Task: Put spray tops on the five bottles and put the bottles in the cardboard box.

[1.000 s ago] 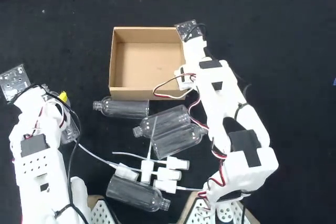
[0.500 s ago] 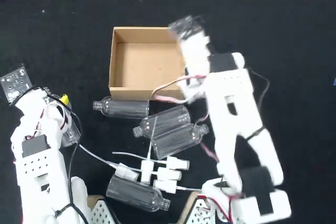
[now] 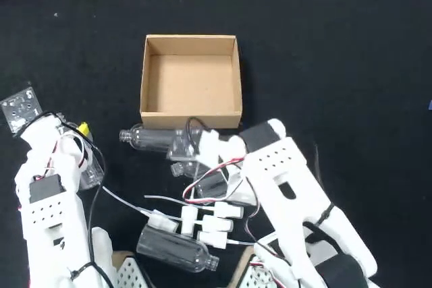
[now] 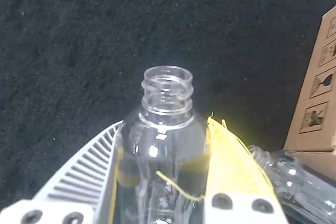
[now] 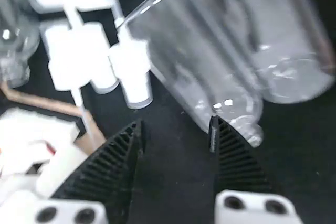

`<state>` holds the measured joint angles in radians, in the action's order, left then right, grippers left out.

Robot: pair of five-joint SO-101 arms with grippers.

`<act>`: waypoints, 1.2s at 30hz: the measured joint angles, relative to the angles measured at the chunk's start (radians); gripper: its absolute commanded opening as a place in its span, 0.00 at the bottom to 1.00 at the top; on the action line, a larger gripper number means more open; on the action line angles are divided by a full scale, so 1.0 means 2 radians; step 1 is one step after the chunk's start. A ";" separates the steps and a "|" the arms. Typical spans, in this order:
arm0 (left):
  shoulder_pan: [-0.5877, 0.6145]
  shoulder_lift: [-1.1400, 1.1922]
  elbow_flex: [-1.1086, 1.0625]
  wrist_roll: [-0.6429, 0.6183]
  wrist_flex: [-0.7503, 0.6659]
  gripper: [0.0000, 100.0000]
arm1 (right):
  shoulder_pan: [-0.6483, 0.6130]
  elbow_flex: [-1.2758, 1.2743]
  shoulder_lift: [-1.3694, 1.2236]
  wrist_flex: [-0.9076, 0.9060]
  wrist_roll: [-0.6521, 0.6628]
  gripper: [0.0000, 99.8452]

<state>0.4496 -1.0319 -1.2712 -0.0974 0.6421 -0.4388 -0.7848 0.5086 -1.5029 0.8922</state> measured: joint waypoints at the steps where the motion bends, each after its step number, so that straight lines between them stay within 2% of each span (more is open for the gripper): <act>1: 0.000 0.000 -0.006 0.000 -0.008 0.04 | 0.000 -0.006 0.000 0.000 0.011 0.17; 7: 0.000 0.000 -0.031 0.000 -0.053 0.04 | -0.002 -0.010 0.005 -0.021 0.074 0.17; 16: 0.000 0.000 -0.032 0.000 -0.055 0.04 | -0.097 -0.054 0.005 -0.024 0.091 0.17; 23: 0.000 0.000 -0.032 0.000 -0.055 0.04 | -0.116 -0.096 0.005 0.018 0.040 0.17; 26: 0.000 0.000 -0.032 0.000 -0.055 0.04 | -0.118 -0.130 0.005 0.054 0.033 0.17; 36: 0.000 0.000 -0.032 0.000 -0.055 0.04 | -0.119 -0.180 0.005 0.164 -0.049 0.17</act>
<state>0.4496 -1.0319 -1.3357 -0.0974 0.5317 -0.6767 -1.1439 0.5194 -1.1745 0.7940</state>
